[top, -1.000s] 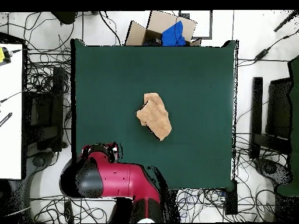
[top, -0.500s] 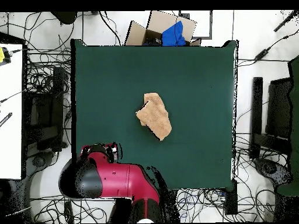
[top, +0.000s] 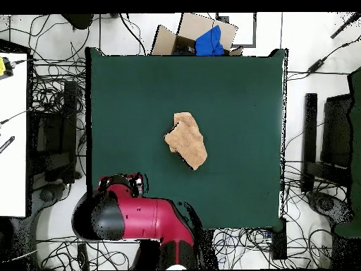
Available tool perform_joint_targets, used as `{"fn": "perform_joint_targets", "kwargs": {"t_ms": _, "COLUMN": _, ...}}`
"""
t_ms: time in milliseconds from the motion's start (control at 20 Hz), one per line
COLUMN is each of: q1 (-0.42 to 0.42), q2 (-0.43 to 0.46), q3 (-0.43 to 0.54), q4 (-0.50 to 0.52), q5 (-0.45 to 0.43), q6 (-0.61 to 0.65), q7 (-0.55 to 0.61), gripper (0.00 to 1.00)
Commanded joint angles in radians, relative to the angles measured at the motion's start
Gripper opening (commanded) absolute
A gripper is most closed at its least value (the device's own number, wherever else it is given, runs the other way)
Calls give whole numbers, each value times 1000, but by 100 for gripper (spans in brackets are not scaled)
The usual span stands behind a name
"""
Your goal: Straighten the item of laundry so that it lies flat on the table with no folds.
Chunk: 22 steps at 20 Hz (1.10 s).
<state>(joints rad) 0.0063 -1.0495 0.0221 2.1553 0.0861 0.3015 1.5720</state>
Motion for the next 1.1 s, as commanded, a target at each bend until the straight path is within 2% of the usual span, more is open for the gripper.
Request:
{"fn": "perform_joint_targets", "kwargs": {"t_ms": 50, "q1": -8, "q2": 11, "q3": 17, "q4": 63, "q5": 29, "q6": 55, "q7": 192, "gripper": 100}}
{"fn": "perform_joint_targets", "kwargs": {"t_ms": 850, "q1": -32, "q2": 1, "q3": 32, "q4": 63, "q5": 26, "q6": 50, "q7": 168, "gripper": 100}}
{"fn": "perform_joint_targets", "kwargs": {"t_ms": 900, "q1": -34, "q2": 1, "q3": 33, "q4": 65, "q5": 27, "q6": 41, "q7": 172, "gripper": 0}}
{"fn": "perform_joint_targets", "kwargs": {"t_ms": 1100, "q1": -20, "q2": 6, "q3": 19, "q4": 53, "q5": 29, "q6": 81, "q7": 181, "gripper": 0}}
